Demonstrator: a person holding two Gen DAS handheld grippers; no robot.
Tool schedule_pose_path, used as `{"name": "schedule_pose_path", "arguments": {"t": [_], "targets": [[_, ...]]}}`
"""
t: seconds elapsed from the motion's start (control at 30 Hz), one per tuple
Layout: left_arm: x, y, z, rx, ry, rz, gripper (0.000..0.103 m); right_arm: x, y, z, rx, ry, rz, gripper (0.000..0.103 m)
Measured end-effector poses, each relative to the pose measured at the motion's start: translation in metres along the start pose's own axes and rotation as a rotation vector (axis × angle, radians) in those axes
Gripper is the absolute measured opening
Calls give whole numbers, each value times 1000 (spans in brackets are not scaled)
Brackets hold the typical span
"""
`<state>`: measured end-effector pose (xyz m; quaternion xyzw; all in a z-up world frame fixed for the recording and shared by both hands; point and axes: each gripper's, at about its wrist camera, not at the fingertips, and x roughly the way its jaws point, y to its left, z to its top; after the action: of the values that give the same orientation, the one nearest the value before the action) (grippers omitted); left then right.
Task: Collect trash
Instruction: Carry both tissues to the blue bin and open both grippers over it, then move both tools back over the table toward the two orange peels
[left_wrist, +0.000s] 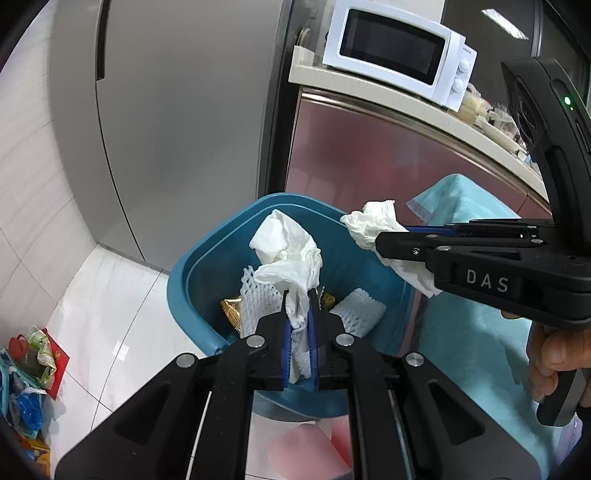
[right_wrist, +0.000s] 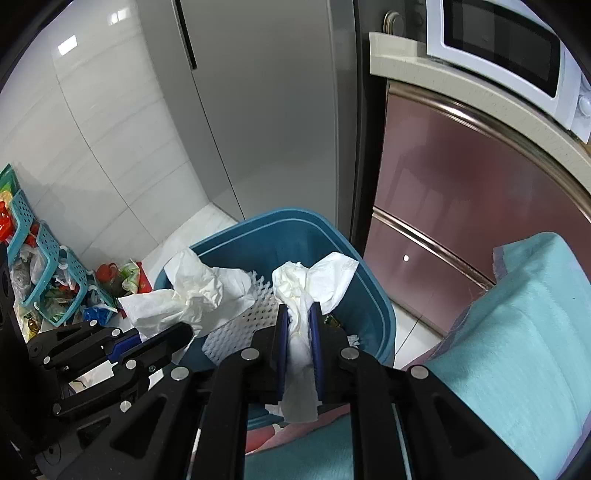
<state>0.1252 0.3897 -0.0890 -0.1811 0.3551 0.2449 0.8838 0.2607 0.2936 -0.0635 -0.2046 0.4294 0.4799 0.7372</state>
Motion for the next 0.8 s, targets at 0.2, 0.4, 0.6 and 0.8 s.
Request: {"name": "schedule_pose_path", "arguments": {"t": [0.2, 0.4, 0.6, 0.8], "targets": [[13, -2, 3, 10, 25, 23, 9, 15, 2, 6, 2, 36, -2, 12], [19, -1, 5, 6, 34, 29, 20, 22, 5, 10, 2, 53, 2, 21], [14, -2, 6, 7, 12, 52, 46, 21, 6, 11, 24, 44, 15, 40], [0, 0, 10, 0, -24, 73, 60, 9, -2, 10, 46, 10, 16, 40]]}}
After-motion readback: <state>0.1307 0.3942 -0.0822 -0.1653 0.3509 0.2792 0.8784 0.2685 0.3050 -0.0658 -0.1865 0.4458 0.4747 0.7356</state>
